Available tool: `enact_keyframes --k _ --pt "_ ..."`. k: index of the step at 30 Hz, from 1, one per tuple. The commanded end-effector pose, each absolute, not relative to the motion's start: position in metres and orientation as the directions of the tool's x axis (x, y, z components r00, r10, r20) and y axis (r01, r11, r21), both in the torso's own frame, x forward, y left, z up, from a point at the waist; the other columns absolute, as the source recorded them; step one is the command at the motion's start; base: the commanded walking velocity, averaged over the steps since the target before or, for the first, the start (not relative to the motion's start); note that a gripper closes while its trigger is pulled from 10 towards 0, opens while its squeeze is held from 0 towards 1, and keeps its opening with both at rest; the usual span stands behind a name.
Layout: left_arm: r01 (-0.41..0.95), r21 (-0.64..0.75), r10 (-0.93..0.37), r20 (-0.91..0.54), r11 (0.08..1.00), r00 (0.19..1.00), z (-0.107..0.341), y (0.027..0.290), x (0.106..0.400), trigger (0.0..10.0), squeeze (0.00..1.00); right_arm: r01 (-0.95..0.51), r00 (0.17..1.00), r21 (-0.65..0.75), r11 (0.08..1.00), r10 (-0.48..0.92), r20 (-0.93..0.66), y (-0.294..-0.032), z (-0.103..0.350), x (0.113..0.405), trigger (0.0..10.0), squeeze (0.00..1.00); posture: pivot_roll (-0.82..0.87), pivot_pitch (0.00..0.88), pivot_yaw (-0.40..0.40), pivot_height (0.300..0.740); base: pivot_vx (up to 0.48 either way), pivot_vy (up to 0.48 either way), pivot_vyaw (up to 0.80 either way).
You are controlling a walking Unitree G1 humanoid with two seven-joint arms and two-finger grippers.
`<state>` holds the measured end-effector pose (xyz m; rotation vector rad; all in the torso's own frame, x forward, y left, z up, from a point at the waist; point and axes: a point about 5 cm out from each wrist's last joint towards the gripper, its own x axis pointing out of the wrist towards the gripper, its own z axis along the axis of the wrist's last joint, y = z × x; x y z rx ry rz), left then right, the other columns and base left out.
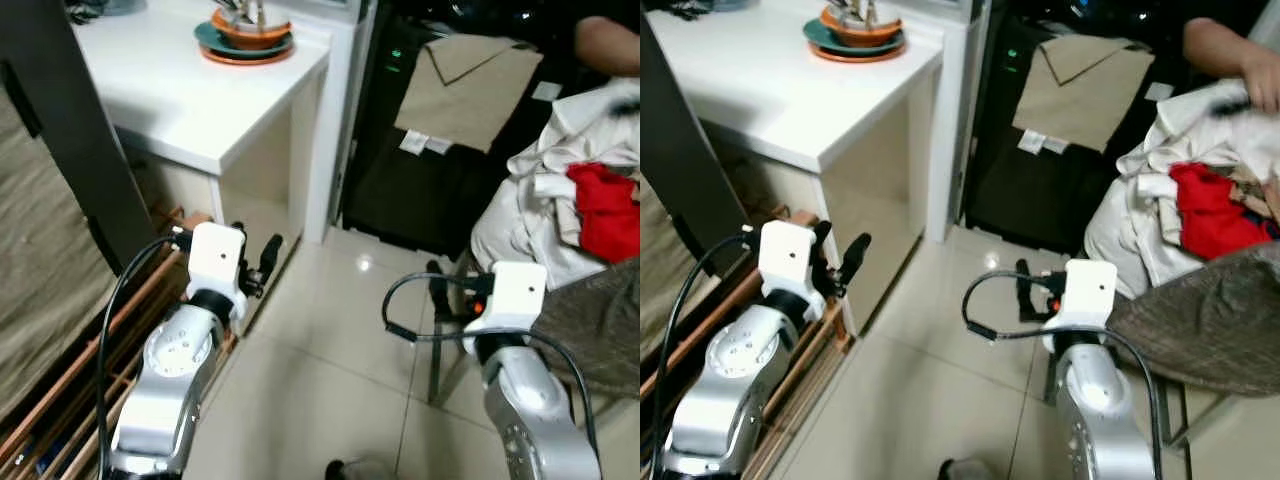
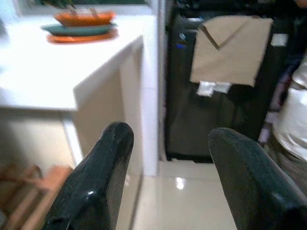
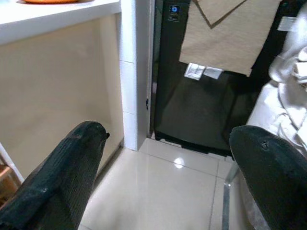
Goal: Clothes washing
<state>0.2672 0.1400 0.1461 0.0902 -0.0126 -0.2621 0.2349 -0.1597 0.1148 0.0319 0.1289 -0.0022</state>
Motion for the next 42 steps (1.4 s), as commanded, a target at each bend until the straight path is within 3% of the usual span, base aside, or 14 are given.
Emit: enact_keyframes --k 1,8,18,33,42 --pt "0.283 0.104 -0.286 0.017 0.953 0.958 0.153 0.135 0.269 10.0 0.0 0.015 0.992 0.04 0.999 -0.01 -0.124 -0.163 0.118 0.236 10.0 0.0 -0.13 0.0 -0.033 0.74 0.42 0.0 0.0" --pt "0.315 0.104 -0.318 0.01 0.943 0.948 0.159 0.132 0.273 10.0 0.0 0.07 0.991 0.049 0.996 -0.064 -0.114 -0.168 0.125 0.234 10.0 0.0 -0.14 0.0 -0.005 0.74 0.423 0.0 0.0" --pt "0.329 0.095 -0.332 0.019 0.94 0.943 0.163 0.127 0.281 10.0 0.0 0.067 0.997 0.022 0.998 -0.066 -0.033 -0.171 0.149 0.24 10.0 0.0 -0.16 0.0 0.005 0.74 0.419 0.0 -0.8" --pt "0.33 0.092 -0.334 0.031 0.939 0.942 0.166 0.125 0.282 10.0 0.0 0.091 0.995 0.023 0.996 -0.09 -0.038 -0.174 0.151 0.24 10.0 0.0 -0.15 0.0 -0.003 0.74 0.413 0.0 -0.8" --pt "0.285 0.114 -0.289 0.027 0.952 0.957 0.167 0.138 0.277 10.0 0.0 -0.022 1.0 0.046 0.999 0.022 -0.007 -0.16 0.156 0.242 10.0 0.0 -0.14 0.0 -0.005 0.74 0.406 0.0 -0.09"
